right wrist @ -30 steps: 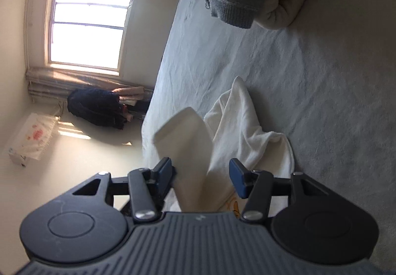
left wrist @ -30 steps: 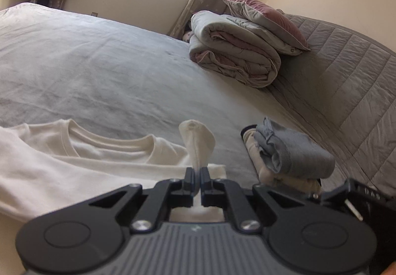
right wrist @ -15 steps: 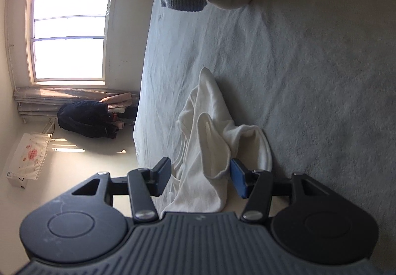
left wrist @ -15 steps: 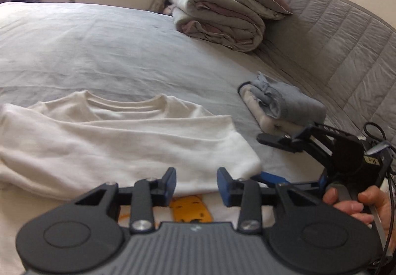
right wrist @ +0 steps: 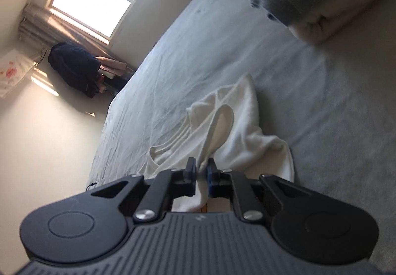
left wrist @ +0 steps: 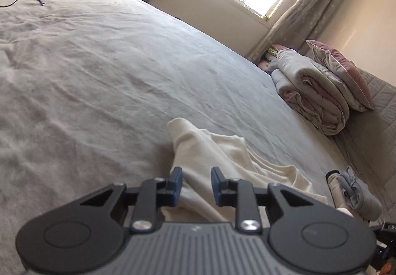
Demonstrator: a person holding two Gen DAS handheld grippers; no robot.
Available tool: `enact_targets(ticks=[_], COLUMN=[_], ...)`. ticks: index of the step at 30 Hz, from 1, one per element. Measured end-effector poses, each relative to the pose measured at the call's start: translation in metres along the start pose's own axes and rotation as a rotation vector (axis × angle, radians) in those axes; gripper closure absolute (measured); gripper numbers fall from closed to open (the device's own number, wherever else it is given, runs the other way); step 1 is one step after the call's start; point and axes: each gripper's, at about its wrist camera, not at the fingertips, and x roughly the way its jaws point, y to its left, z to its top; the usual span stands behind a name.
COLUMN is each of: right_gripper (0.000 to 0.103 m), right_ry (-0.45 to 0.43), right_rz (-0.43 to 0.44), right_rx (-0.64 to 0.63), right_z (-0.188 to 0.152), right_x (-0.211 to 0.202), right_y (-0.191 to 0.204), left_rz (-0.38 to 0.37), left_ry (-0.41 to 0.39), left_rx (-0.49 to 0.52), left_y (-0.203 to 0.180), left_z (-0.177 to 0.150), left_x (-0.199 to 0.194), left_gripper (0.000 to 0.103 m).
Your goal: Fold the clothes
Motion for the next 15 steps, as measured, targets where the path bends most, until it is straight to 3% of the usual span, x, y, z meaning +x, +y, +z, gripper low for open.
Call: enact_targets(ticks=[7, 9, 11, 15], right_gripper=[0.092, 0.092, 0.092, 0.092], right_ry=[-0.055, -0.079, -0.106, -0.145], right_rz=[0.016, 0.045, 0.083, 0.084], right_rx=[-0.130, -0.172, -0.209, -0.258], right_z=[0.020, 0.026, 0.032, 0.042], right_x=[-0.001, 0.001, 0.000, 0.008], right_y=[0.046, 0.063, 0.074, 0.064], left_rz=[-0.036, -0.066, -0.100, -0.133], left_ry=[-0.030, -0.051, -0.057, -0.009], left_rx=[-0.060, -0.049, -0.033, 0.028], left_y=[0.017, 0.015, 0.011, 0.001], left_z=[-0.003, -0.001, 0.001, -0.002], left_x=[-0.001, -0.004, -0.004, 0.002], left_gripper=[0.078, 0.081, 0.092, 0.099])
